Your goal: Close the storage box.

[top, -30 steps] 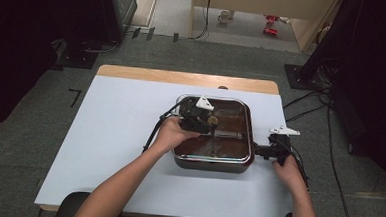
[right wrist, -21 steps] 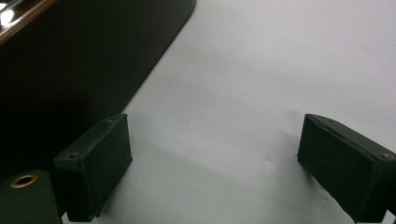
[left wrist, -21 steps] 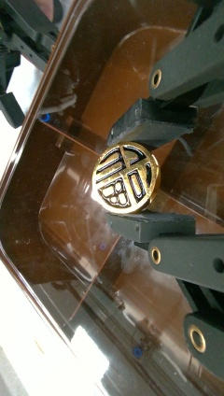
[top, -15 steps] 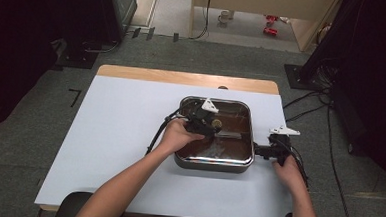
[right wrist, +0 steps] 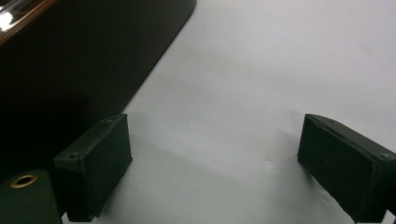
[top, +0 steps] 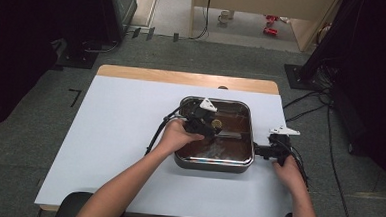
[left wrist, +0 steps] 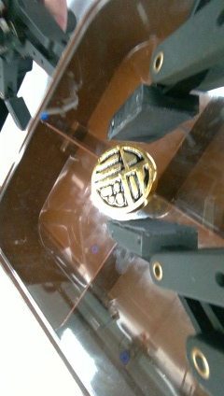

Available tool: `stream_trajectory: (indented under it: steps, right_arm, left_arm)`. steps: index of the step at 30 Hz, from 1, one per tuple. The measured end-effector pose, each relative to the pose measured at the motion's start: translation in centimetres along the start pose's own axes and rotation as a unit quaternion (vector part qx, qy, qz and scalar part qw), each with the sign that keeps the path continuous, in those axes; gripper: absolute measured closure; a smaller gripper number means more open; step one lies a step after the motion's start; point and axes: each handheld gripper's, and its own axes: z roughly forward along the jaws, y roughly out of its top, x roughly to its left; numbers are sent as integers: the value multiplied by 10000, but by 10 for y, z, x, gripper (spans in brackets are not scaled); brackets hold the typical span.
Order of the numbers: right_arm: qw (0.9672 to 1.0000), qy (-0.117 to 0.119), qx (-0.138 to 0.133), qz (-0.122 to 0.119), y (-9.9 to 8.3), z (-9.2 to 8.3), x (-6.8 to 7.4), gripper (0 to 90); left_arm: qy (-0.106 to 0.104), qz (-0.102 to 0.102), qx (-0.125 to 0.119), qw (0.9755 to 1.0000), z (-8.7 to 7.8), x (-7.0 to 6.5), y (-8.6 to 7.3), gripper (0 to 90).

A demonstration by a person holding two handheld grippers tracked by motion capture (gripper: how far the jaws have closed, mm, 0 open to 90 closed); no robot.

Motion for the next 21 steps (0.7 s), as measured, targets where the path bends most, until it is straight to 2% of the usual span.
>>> stream_trajectory:
  steps: [2, 6, 7, 8, 11, 16, 21]
  right_arm:
    - [10000, 1, 7, 12, 0, 0, 0, 92]
    - [10000, 3, 4, 11, 0, 0, 0, 92]
    - [10000, 2, 2, 11, 0, 0, 0, 92]
    - [10000, 2, 2, 11, 0, 0, 0, 92]
    - [10000, 3, -1, 3, 0, 0, 0, 92]
    - [10000, 0, -2, 2, 0, 0, 0, 92]
    - [10000, 4, 3, 16, 0, 0, 0, 92]
  left_arm:
    - [23, 11, -57, 10000, -4, -1, 1, 430]
    - [26, -91, -155, 9998, -13, 0, 3, 386]
    - [66, -47, -267, 9996, -17, 1, 4, 369]
    - [66, -47, -267, 9996, -17, 1, 4, 356]
    - [122, 125, -283, 9994, -24, 0, 4, 323]
    - [156, 67, -326, 9993, -33, -2, 5, 291]
    - [204, 127, -246, 9994, -49, -3, 5, 267]
